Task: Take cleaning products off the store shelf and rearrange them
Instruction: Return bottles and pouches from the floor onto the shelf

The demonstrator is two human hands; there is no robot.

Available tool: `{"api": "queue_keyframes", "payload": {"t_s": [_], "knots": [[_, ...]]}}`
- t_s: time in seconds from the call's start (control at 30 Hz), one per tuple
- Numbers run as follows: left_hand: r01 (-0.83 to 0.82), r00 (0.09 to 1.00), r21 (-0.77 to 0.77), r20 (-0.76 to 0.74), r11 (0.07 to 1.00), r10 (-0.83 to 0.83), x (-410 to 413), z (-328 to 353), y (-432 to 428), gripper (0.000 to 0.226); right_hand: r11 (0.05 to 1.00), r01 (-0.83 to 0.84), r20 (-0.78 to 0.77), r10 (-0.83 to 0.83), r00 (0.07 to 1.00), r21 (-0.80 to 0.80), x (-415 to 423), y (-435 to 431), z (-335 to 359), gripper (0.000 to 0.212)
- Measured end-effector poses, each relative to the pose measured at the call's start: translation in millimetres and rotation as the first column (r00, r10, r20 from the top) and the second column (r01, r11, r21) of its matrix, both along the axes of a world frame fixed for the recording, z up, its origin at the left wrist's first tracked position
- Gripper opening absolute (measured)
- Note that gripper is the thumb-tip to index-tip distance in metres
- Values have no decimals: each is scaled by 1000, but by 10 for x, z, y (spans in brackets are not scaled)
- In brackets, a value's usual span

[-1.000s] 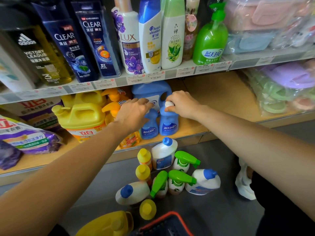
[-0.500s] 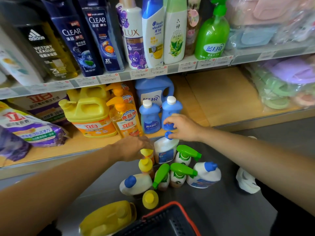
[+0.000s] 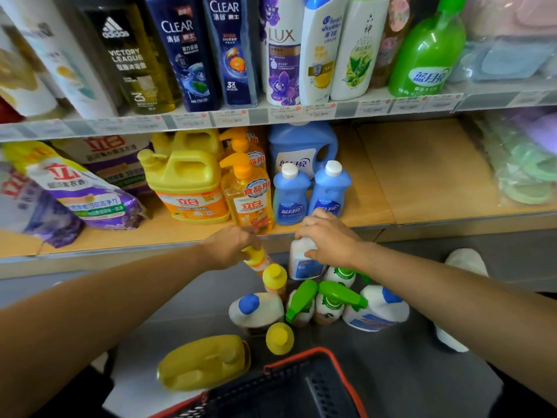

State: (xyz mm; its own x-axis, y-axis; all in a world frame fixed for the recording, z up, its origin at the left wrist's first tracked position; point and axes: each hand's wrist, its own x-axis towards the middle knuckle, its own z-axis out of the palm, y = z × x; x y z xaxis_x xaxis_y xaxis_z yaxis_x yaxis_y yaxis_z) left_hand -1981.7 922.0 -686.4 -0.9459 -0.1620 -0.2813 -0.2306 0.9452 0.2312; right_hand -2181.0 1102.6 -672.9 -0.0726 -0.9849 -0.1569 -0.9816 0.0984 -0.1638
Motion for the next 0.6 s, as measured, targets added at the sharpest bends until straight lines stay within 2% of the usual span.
{"api": "queue_keyframes", "payload": {"t_s": [0.13, 0.2, 0.4, 0.5, 0.6], "knots": [[-68, 997, 80, -32, 994, 71, 200, 202, -115, 37, 982, -125, 39, 120, 992, 139, 289, -105, -82, 61], [-97, 994, 112, -40, 989, 102, 361, 386, -211, 35, 965, -192, 65, 183, 981, 177, 417, -136, -133, 61], [-217, 961, 140, -141, 966, 237, 994, 932, -430, 30, 952, -170, 211, 117, 971, 254, 650, -283, -193, 32], [-291, 910, 125, -270, 949, 314, 1301, 1114, -494, 33, 963, -154, 196, 110, 974, 221, 670, -375, -90, 18], [-395, 835, 98, -375, 913, 401, 1523, 1241, -607, 33, 983, -115, 215, 82, 973, 144, 732, -507, 128, 19]]}}
